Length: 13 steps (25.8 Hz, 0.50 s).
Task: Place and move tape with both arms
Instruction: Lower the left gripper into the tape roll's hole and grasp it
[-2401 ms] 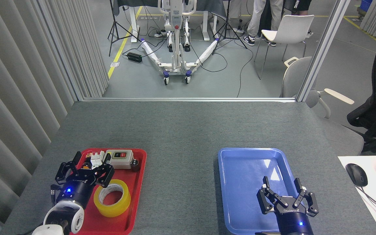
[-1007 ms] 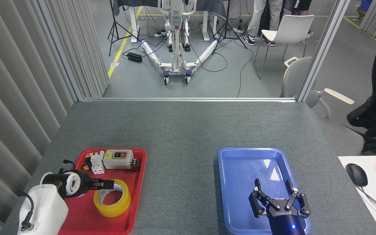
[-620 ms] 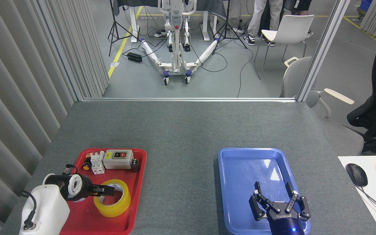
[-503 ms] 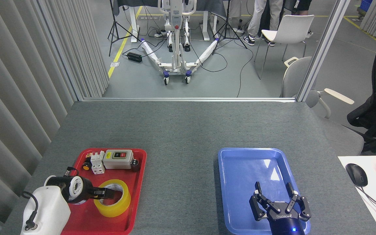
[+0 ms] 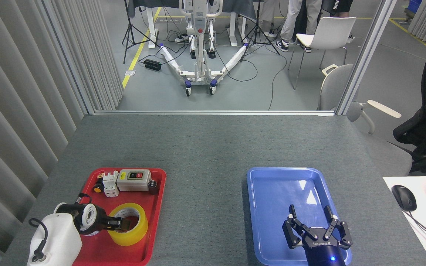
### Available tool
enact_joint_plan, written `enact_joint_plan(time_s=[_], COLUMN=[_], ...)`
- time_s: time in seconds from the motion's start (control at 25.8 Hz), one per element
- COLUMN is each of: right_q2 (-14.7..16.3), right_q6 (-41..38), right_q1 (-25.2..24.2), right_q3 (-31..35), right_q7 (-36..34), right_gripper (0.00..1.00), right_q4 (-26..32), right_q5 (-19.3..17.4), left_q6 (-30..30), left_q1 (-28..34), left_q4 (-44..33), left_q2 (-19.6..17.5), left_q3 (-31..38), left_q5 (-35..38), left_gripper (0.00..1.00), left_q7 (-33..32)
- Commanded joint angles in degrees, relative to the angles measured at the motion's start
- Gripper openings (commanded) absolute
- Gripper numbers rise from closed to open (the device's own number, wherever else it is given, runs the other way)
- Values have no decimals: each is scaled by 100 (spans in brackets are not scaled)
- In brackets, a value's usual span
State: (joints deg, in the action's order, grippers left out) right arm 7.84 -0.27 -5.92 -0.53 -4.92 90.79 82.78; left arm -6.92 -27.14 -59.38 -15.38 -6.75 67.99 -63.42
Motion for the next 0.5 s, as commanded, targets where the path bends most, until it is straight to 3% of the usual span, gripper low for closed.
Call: enact_joint_plan(time_s=[0.0, 0.31, 0.43, 0.46], right_q2=[-2, -2, -2, -2], right_q6=[-9, -17, -17, -17], right_q1=[12, 3, 3, 12], right_q3=[0, 0, -44, -70], right_q7=[17, 17, 17, 17], right_gripper=[100, 100, 100, 100], right_q4=[0, 0, 0, -9], right_q5=[2, 2, -7, -7], left_q6=[-3, -99, -169, -196], left_q1=[-1, -1, -1, -10], left_q4=[5, 23, 41, 49], left_q2=[-1, -18, -27, -27], left_q3=[-2, 24, 33, 42], left_q5=[-5, -75, -110, -119], left_gripper=[68, 29, 0, 0], left_q7=[14, -4, -109, -162])
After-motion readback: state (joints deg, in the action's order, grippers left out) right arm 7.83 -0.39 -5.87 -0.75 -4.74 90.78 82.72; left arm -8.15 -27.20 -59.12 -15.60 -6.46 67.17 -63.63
